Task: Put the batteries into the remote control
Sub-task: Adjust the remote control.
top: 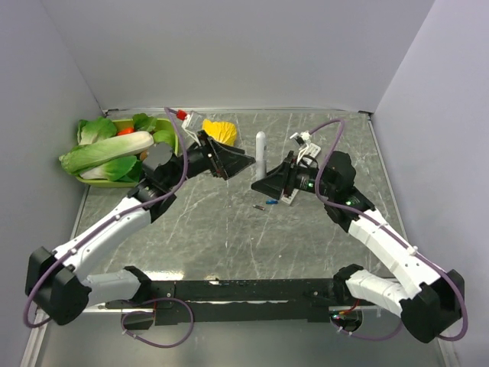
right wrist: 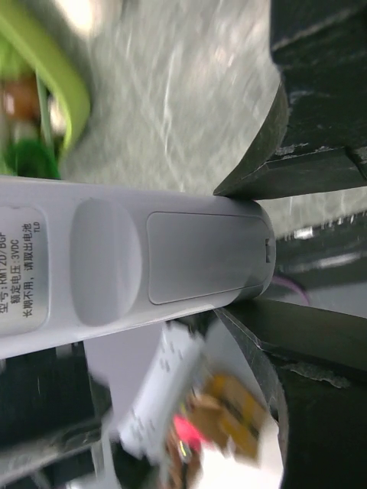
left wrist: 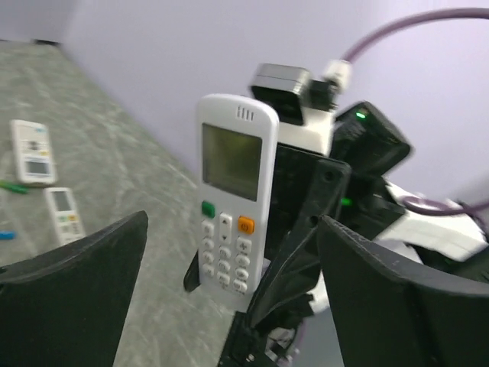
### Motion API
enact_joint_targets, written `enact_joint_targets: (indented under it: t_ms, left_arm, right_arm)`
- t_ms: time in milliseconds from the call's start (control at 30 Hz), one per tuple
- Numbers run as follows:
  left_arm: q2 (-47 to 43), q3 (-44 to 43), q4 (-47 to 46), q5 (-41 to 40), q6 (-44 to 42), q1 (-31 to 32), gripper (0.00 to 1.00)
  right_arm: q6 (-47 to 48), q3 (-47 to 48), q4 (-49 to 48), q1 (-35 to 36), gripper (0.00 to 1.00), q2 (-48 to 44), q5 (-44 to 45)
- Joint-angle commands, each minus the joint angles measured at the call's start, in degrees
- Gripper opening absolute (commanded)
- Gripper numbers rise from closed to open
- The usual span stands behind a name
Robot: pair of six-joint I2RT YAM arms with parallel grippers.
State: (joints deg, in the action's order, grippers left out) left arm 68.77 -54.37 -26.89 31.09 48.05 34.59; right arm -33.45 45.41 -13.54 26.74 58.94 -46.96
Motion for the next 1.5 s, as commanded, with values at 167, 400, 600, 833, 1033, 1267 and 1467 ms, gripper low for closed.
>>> enact_joint_targets:
  t_ms: [167,400,600,833,1033,1267,1467]
  left_arm:
    - [-1.81,-1.26,9.59,-24.23,-6.75,8.56,0.96]
    - [2.94,-3.9,12.03,-33.09,-6.22,13.22,0.89]
    - [4.97,-3.81,14.41,-36.28,-4.72,15.24,0.69]
    - [7.6,-6.97,16.17,-34.52,-6.65,16.3,0.21]
    - [6.64,-10.14,21.53,-29.36,-13.41,13.32,0.01]
    - [7.17,-15.23,33.38,-4.93,-26.94,5.15,0.01]
    - [9.35,-25.42,54.9,7.56,-44.61,4.43,0.01]
  right_arm:
    - [13.33,7.76,22.94,6.91,0.03,-1.99,27.87]
    - [12.36,8.03,22.59,10.87,0.03,-1.63,33.59]
    - [10.86,7.24,21.63,11.84,0.05,-2.42,37.64]
    - [11.47,6.63,20.84,11.84,0.15,-2.34,36.78]
    - [17.09,8.55,25.04,10.79,0.76,-3.82,32.82]
    - [25.98,13.91,34.45,4.12,0.99,-6.73,19.49]
    - [32.81,18.92,39.46,-1.34,0.99,-7.52,6.28]
